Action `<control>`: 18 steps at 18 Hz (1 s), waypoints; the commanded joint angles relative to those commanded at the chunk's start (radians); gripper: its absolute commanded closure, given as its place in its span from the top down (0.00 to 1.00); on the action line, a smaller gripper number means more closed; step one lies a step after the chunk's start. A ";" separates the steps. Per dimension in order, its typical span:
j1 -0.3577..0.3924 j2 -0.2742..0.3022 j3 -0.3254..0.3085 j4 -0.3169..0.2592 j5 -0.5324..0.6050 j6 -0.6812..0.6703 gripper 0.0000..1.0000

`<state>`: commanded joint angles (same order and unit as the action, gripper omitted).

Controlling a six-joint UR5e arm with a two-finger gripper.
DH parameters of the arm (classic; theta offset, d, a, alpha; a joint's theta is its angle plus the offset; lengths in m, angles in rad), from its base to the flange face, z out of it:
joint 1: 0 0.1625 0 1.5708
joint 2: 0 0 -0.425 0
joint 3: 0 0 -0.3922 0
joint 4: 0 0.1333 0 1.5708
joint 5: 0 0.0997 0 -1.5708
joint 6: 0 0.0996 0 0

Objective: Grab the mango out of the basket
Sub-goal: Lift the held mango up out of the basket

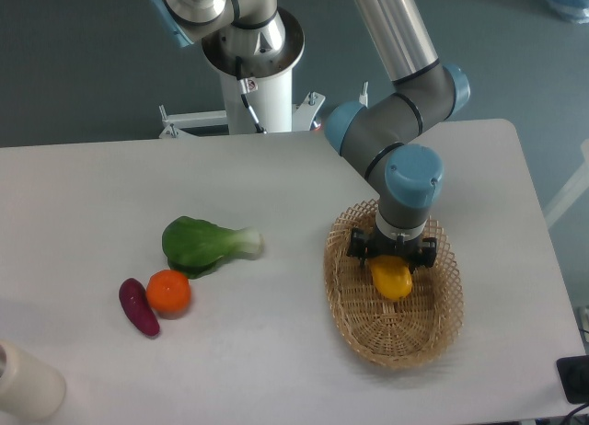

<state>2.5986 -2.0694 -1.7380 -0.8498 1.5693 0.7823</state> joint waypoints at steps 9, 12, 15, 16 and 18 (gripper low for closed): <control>0.018 0.081 0.017 -0.011 -0.025 0.017 0.47; 0.043 0.107 0.023 -0.009 -0.028 0.028 0.47; 0.055 0.123 0.048 -0.011 -0.028 0.060 0.47; 0.063 0.126 0.049 -0.012 -0.023 0.070 0.47; 0.083 0.129 0.051 -0.017 -0.018 0.112 0.47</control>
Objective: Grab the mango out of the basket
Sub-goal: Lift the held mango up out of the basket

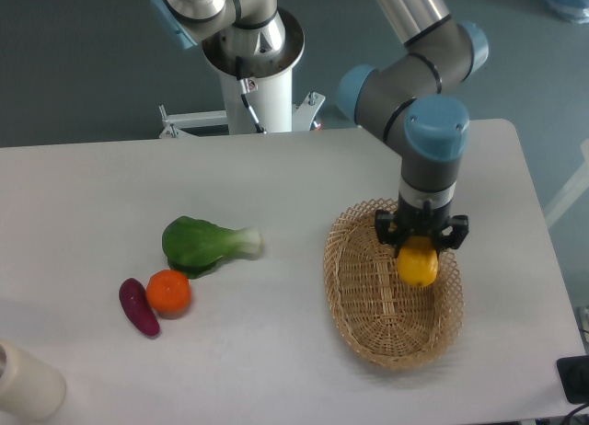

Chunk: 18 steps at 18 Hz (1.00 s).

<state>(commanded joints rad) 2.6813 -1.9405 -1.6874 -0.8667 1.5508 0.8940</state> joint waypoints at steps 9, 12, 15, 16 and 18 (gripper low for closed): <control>0.054 0.022 0.008 -0.041 0.014 0.367 0.51; 0.061 0.025 0.008 -0.046 0.035 0.418 0.53; 0.061 0.023 0.005 -0.045 0.040 0.418 0.53; 0.061 0.023 0.005 -0.045 0.040 0.418 0.53; 0.063 0.025 0.005 -0.045 0.040 0.418 0.53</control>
